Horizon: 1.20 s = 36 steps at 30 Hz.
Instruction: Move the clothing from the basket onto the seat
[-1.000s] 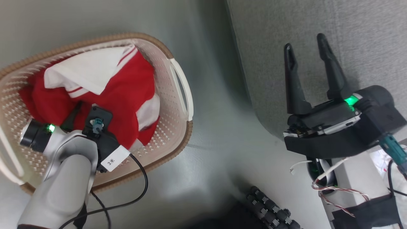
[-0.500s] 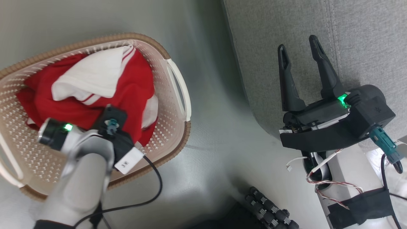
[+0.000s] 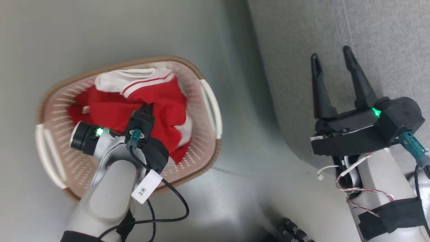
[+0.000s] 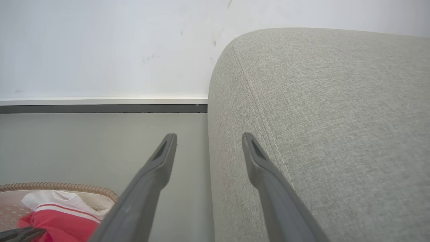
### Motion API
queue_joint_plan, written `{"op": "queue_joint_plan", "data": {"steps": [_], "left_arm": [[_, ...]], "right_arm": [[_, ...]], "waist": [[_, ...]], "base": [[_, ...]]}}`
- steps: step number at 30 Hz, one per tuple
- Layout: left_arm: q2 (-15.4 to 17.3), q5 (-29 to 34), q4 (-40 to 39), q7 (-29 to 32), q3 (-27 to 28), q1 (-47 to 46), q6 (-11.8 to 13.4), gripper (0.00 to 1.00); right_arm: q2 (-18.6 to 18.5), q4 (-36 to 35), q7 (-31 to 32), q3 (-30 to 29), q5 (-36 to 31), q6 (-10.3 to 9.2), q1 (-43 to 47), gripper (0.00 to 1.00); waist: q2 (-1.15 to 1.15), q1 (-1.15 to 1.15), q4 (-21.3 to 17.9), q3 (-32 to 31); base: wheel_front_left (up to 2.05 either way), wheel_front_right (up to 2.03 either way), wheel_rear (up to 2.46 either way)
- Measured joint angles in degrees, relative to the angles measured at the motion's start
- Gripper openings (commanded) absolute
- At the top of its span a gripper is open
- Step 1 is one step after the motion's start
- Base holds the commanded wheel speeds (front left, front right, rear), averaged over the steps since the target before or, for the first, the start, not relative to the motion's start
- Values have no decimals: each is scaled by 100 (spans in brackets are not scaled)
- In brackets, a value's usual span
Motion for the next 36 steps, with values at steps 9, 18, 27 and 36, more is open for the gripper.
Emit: {"op": "queue_joint_plan", "data": {"steps": [9, 18, 27, 36], "left_arm": [[-65, -151, -210, -272, -105, -3, -154, 0], [-102, -449, -458, -366, -138, -7, -256, 0], [-134, -711, -778, -369, -127, 17, -349, 0], [-143, -823, -964, -369, -113, 48, -466, 0]], "right_arm": [[-172, 320, 1, -197, -2, 0, 157, 100], [-300, 597, 1, -375, -1, 5, 400, 100], [-297, 839, 1, -370, -1, 57, 605, 100], [-246, 1090, 1, -241, -1, 129, 870, 100]], "waist": [[0, 0, 553, -575], [0, 0, 1073, -1251], [0, -1, 1494, -2059], [0, -2, 1701, -2796]], "base": [[0, 0, 0], [0, 0, 0], [0, 0, 0], [0, 0, 0]]}}
